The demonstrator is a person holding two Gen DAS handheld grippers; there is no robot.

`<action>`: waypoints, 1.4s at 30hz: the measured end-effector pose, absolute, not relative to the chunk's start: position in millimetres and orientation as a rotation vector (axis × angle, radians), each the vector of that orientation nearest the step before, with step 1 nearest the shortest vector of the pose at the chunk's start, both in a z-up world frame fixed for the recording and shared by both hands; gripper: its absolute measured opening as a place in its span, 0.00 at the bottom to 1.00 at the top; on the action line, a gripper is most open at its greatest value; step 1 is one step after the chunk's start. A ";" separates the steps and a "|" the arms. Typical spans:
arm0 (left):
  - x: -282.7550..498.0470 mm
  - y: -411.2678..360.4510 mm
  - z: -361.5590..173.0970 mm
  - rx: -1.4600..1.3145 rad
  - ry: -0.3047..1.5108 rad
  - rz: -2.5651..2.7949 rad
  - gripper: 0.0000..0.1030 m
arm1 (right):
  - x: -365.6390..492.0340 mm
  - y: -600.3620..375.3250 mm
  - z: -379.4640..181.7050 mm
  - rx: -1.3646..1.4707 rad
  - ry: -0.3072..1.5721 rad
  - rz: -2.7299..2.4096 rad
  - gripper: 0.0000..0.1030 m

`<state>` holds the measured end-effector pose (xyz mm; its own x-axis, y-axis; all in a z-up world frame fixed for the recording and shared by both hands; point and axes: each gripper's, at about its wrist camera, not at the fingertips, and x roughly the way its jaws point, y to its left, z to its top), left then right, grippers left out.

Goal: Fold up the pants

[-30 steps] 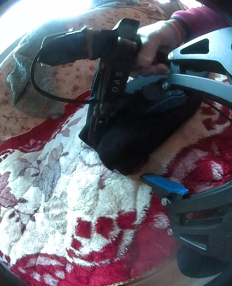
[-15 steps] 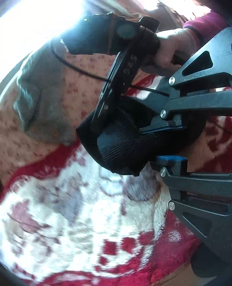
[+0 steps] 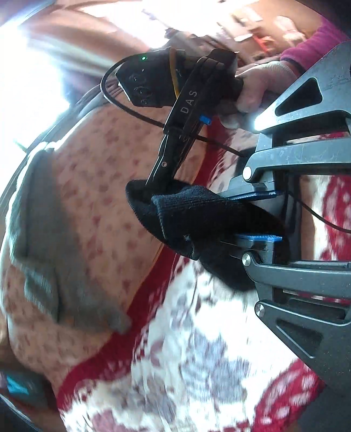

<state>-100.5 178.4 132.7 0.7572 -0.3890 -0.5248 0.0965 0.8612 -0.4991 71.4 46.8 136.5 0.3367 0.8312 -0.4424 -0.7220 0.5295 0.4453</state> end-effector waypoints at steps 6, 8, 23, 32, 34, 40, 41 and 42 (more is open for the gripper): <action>-85.5 100.3 123.8 -0.379 0.733 -0.364 0.18 | 60.1 -42.1 115.4 0.320 0.689 0.906 0.13; -84.6 73.5 120.0 -0.345 0.757 -0.386 0.18 | 56.0 -72.4 102.9 0.372 0.689 0.866 0.13; -65.7 -11.4 67.5 -0.220 0.921 -0.416 0.26 | 53.9 -184.9 21.8 0.545 0.800 0.609 0.22; -90.6 4.7 99.0 -0.244 0.851 -0.572 0.54 | 29.3 -215.0 37.1 0.613 0.799 0.555 0.46; -95.1 14.0 99.6 -0.229 0.851 -0.557 0.54 | 23.2 -217.5 38.0 0.641 0.806 0.573 0.48; -92.3 51.5 100.5 -0.216 0.825 -0.439 0.54 | 20.0 -198.1 41.1 0.610 0.843 0.605 0.48; -88.5 58.3 100.6 -0.225 0.824 -0.413 0.54 | 21.2 -190.2 42.8 0.579 0.865 0.594 0.48; -83.4 65.0 99.9 -0.233 0.825 -0.386 0.54 | 20.8 -185.6 44.7 0.561 0.872 0.587 0.48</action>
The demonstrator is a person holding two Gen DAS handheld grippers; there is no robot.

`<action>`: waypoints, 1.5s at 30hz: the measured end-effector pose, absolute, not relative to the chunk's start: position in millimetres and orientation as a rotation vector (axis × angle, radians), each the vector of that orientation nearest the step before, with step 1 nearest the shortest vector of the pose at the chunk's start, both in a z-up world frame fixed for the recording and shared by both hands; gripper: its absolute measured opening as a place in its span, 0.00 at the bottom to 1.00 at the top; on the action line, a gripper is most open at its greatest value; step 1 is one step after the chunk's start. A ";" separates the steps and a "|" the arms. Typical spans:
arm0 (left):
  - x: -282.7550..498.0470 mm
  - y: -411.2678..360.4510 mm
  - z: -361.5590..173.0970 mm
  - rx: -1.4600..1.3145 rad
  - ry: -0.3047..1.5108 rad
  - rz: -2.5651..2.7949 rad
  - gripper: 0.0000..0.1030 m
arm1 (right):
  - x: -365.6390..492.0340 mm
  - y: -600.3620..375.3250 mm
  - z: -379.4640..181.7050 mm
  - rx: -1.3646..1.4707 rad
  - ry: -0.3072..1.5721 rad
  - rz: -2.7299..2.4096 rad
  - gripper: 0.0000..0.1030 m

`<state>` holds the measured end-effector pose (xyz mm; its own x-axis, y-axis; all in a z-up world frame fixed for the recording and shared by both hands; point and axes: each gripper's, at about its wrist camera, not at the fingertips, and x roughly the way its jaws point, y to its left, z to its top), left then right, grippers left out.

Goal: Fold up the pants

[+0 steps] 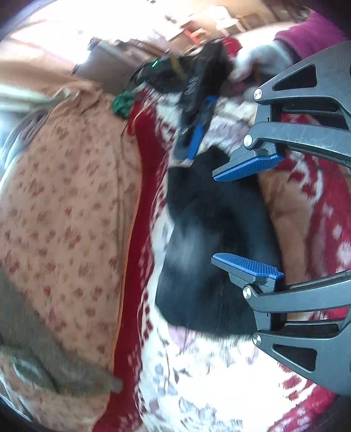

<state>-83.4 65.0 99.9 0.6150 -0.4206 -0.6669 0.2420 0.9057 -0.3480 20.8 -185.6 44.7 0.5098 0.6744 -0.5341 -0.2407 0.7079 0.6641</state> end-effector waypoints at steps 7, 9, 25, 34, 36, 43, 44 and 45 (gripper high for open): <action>-67.3 92.3 90.3 -0.244 0.839 -0.300 0.54 | -8.5 -162.7 75.0 0.463 0.816 0.608 0.48; -64.6 91.6 86.8 -0.241 0.842 -0.293 0.54 | -14.7 -153.6 77.9 0.420 0.830 0.632 0.48; -47.4 78.6 57.7 -0.216 0.899 -0.279 0.54 | -40.0 -147.8 24.0 0.272 0.936 0.582 0.12; -59.7 88.9 70.8 -0.266 0.872 -0.284 0.54 | -20.0 -190.0 62.0 0.440 0.775 0.517 0.63; -64.6 84.2 72.1 -0.271 0.870 -0.306 0.54 | -0.5 -184.3 56.5 0.468 0.813 0.527 0.63; -80.7 46.8 65.8 -0.206 0.904 -0.410 0.54 | 36.9 -162.8 36.6 0.402 0.855 0.549 0.13; -80.0 42.9 62.7 -0.201 0.913 -0.414 0.54 | 36.5 -159.2 39.3 0.369 0.846 0.544 0.13; -79.6 40.8 60.1 -0.200 0.922 -0.416 0.54 | 36.4 -155.1 43.3 0.333 0.837 0.532 0.13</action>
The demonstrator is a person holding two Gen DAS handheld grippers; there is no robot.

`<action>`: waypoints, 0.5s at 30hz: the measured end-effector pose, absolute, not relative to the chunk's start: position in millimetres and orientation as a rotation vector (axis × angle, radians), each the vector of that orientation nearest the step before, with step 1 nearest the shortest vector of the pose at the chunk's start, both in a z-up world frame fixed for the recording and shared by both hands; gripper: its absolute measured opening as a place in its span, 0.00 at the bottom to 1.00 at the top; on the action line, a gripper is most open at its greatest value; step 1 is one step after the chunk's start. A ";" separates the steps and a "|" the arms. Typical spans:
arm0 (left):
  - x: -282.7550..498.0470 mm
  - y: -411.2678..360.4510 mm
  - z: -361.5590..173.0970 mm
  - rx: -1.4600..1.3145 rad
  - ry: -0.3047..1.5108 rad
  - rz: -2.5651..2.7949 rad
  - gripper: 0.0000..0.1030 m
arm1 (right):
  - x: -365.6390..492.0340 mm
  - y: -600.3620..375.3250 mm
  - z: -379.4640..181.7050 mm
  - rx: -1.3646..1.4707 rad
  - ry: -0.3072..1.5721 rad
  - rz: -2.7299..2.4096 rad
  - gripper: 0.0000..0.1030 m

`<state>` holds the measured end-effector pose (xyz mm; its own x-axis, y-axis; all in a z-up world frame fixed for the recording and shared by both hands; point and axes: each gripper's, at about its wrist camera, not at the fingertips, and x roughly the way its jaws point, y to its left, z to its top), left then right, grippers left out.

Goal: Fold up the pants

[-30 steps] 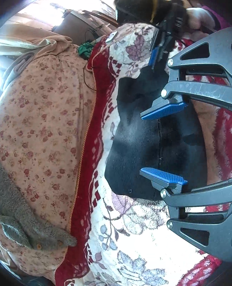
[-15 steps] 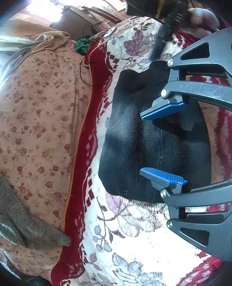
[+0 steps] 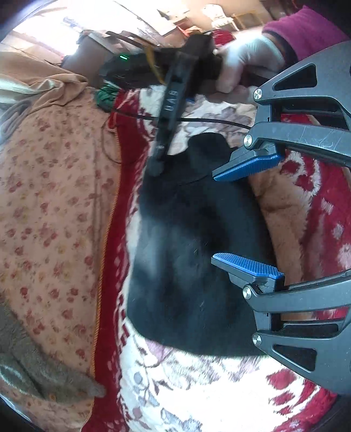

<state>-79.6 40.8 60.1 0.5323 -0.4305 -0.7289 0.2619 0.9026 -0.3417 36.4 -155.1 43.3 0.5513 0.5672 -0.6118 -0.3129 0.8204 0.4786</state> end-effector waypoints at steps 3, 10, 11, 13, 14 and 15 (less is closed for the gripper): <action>-74.5 34.9 48.6 -0.201 0.949 -0.402 0.54 | 39.3 -148.9 45.8 0.263 0.834 0.496 0.13; -69.8 32.6 45.1 -0.202 0.965 -0.379 0.54 | 34.4 -163.6 26.1 0.309 0.881 0.437 0.15; -70.0 32.1 46.5 -0.203 0.965 -0.378 0.54 | 30.5 -166.3 29.8 0.316 0.879 0.427 0.17; -72.0 33.5 49.8 -0.205 0.963 -0.375 0.54 | 20.9 -169.7 38.1 0.331 0.858 0.423 0.19; -72.1 34.5 51.4 -0.204 0.963 -0.370 0.54 | 17.5 -170.1 41.6 0.340 0.847 0.427 0.23; -72.8 36.2 54.4 -0.200 0.959 -0.359 0.54 | 13.9 -169.8 45.4 0.350 0.839 0.432 0.27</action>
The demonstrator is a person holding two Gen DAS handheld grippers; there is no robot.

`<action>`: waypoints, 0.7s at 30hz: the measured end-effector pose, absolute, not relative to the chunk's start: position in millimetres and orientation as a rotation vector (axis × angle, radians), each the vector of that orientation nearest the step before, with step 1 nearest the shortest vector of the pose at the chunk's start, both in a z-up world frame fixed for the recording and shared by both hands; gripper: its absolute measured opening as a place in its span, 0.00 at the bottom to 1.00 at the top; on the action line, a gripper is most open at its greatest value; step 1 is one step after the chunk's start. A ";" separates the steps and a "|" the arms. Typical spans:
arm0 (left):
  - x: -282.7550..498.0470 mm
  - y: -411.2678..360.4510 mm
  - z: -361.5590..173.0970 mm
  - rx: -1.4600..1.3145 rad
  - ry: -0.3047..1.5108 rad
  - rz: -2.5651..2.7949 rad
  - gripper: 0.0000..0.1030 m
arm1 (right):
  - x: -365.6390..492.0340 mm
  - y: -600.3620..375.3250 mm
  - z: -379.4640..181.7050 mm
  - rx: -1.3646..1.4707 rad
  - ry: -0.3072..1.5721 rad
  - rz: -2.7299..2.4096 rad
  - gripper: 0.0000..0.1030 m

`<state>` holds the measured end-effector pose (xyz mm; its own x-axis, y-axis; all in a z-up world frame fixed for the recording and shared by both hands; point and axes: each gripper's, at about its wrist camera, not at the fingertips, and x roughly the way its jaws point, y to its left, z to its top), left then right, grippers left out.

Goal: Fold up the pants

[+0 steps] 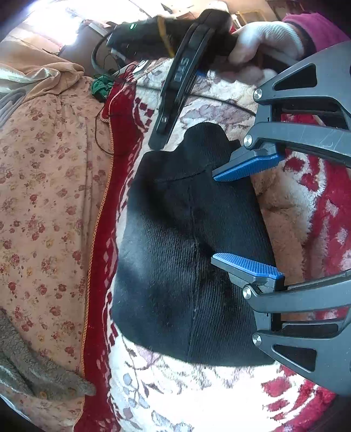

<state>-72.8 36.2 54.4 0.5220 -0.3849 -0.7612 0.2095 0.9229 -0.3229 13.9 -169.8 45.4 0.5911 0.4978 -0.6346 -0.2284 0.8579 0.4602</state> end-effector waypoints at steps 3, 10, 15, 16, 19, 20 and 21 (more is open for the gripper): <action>-74.2 43.8 66.1 -0.186 0.925 -0.330 0.54 | 1.6 -164.8 56.4 0.351 0.798 0.445 0.42; -73.6 70.1 85.5 -0.150 0.858 -0.254 0.54 | -9.9 -149.4 66.4 0.350 0.777 0.482 0.51; -64.6 105.7 79.6 -0.197 0.876 -0.232 0.54 | -5.5 -155.3 52.2 0.373 0.835 0.481 0.67; -60.5 113.7 75.8 -0.220 0.893 -0.241 0.54 | -3.6 -158.5 47.0 0.385 0.852 0.475 0.68; -47.8 135.0 58.5 -0.289 0.941 -0.230 0.54 | 4.1 -168.1 28.3 0.444 0.900 0.472 0.69; -45.5 139.0 54.6 -0.305 0.951 -0.224 0.54 | 7.5 -170.4 20.8 0.473 0.920 0.481 0.70; -41.3 147.1 48.0 -0.336 0.960 -0.226 0.54 | 9.6 -171.7 16.1 0.492 0.930 0.497 0.70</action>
